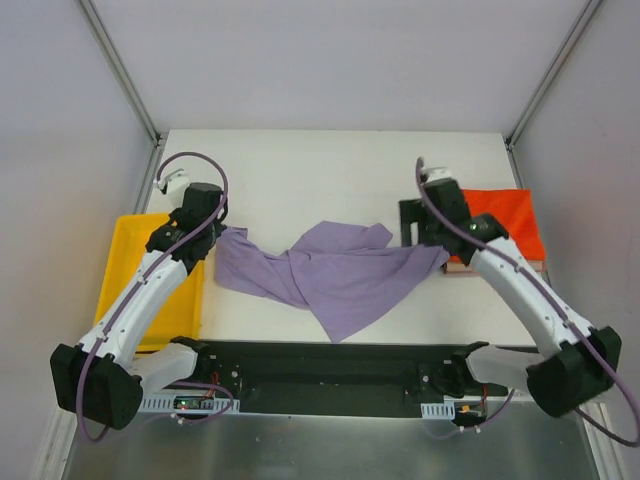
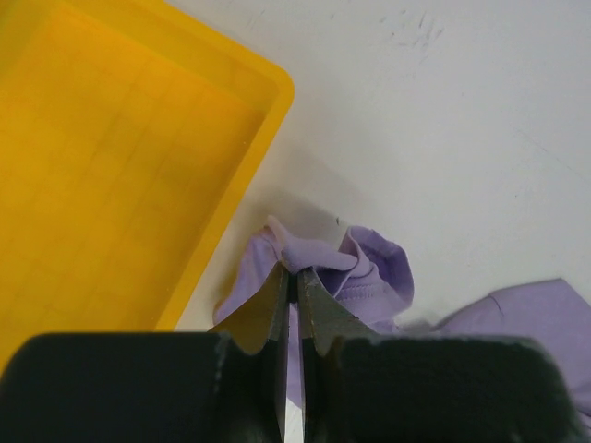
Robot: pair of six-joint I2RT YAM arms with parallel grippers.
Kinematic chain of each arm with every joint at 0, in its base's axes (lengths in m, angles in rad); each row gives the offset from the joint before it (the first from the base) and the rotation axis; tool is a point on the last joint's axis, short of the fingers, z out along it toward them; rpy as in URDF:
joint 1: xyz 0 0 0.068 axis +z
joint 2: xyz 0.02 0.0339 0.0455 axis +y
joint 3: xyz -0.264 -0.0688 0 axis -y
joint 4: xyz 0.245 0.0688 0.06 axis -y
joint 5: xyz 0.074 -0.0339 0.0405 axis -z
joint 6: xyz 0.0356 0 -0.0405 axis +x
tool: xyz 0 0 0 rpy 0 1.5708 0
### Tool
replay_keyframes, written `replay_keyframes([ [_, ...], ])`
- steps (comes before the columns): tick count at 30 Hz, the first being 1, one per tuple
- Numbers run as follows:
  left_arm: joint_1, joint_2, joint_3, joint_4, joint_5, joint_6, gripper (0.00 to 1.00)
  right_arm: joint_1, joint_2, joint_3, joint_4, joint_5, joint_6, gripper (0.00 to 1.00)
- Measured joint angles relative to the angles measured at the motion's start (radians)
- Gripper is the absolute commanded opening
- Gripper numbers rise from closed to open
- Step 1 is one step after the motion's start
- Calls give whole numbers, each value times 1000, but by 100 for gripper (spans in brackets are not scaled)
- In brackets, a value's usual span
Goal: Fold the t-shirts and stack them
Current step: Flatten out the tshirt
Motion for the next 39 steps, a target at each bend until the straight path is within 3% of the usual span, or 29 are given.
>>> replay_keyframes([
  [4, 0, -35, -27, 2, 16, 0, 0, 330, -179, -179, 52, -197, 42, 95],
  [7, 0, -59, -35, 2, 18, -1, 0, 560, -184, -268, 117, -277, 114, 90],
  [10, 0, -72, -42, 12, 21, -1, 0, 741, -35, -257, 148, -265, 183, 79],
  [15, 0, -74, -61, 17, 32, -1, 0, 912, 254, -126, 116, -183, 251, 65],
  [18, 0, -74, -66, 16, 36, -1, 0, 954, 335, -74, 105, -159, 269, 56],
  [25, 0, -74, -67, 17, 35, -1, 0, 978, 422, -50, 89, -161, 305, 50],
  [34, 7, -68, -75, 19, 35, -2, 0, 976, 498, -51, 89, -173, 328, 35],
  [35, 7, -68, -76, 19, 35, -2, 0, 974, 509, -51, 87, -172, 331, 28],
  [37, 13, -68, -77, 20, 35, -2, 0, 969, 510, -50, 84, -170, 334, 5],
  [39, 14, -68, -79, 20, 35, -2, 0, 956, 505, -53, 76, -163, 344, 1],
])
